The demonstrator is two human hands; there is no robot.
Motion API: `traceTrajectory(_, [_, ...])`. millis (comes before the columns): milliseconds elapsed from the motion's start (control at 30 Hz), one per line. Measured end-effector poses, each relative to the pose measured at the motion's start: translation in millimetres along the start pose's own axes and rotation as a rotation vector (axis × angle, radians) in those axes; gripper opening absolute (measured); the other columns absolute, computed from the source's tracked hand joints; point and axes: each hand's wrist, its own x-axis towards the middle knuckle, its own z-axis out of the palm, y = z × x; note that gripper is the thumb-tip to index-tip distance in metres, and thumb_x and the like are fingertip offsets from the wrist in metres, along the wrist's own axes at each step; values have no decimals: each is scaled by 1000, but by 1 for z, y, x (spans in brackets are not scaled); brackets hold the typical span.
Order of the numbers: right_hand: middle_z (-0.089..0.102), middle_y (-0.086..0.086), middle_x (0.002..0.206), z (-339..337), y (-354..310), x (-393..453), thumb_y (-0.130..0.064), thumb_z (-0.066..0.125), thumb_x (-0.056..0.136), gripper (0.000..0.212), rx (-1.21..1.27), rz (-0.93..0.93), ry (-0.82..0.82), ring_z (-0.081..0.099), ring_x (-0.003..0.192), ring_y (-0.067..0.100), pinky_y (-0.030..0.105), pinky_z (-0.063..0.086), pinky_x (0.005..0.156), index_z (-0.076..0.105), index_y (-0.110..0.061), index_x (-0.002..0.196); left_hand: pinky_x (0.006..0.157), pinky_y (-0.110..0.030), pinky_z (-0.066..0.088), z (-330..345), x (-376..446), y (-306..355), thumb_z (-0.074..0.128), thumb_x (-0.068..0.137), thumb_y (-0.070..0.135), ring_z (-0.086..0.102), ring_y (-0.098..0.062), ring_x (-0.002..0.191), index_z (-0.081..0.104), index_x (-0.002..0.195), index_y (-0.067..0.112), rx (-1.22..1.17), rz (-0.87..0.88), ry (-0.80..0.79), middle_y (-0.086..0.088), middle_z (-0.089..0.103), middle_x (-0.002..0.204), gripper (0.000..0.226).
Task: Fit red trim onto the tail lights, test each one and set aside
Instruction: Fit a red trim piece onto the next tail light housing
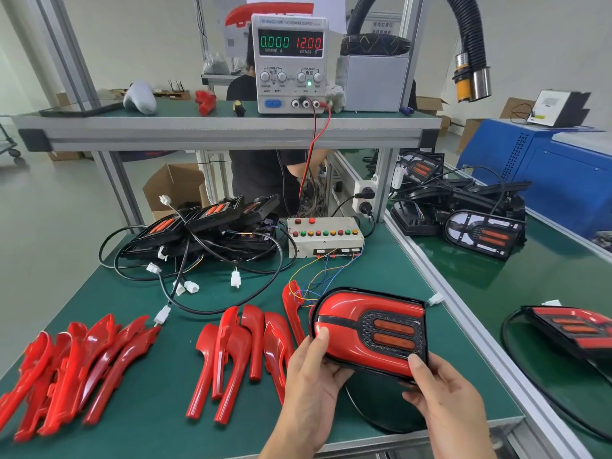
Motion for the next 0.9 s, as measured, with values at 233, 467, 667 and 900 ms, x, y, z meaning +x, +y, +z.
traceTrajectory(233, [80,0,93,-4,-1,0,-50,76,63,45,-77,-106,2,76,81,16,26,61,62,76,-26,101,91,-40,59,4,-1,0,77,86,22,66,-40,118,68,122,2,17,29,-33,-27,69,122,43])
traceTrajectory(467, [80,-1,93,-4,-4,1,-50,75,63,43,-98,-142,-11,76,80,16,28,60,65,75,-28,100,92,-41,59,5,-1,1,75,84,27,66,-39,118,66,123,1,31,44,-24,-27,69,121,48])
traceTrajectory(667, [80,1,90,-4,-1,1,-49,74,67,37,-84,-152,-1,75,70,19,27,60,65,75,-30,98,87,-37,59,7,-1,3,80,87,27,68,-38,114,71,117,6,28,70,-25,-25,70,120,38])
traceTrajectory(900, [79,6,97,-4,-1,2,-52,71,69,53,-20,-115,-46,76,81,19,44,57,80,73,-21,112,79,-32,61,10,0,5,79,77,32,74,-29,101,77,104,11,48,73,33,-23,74,112,34])
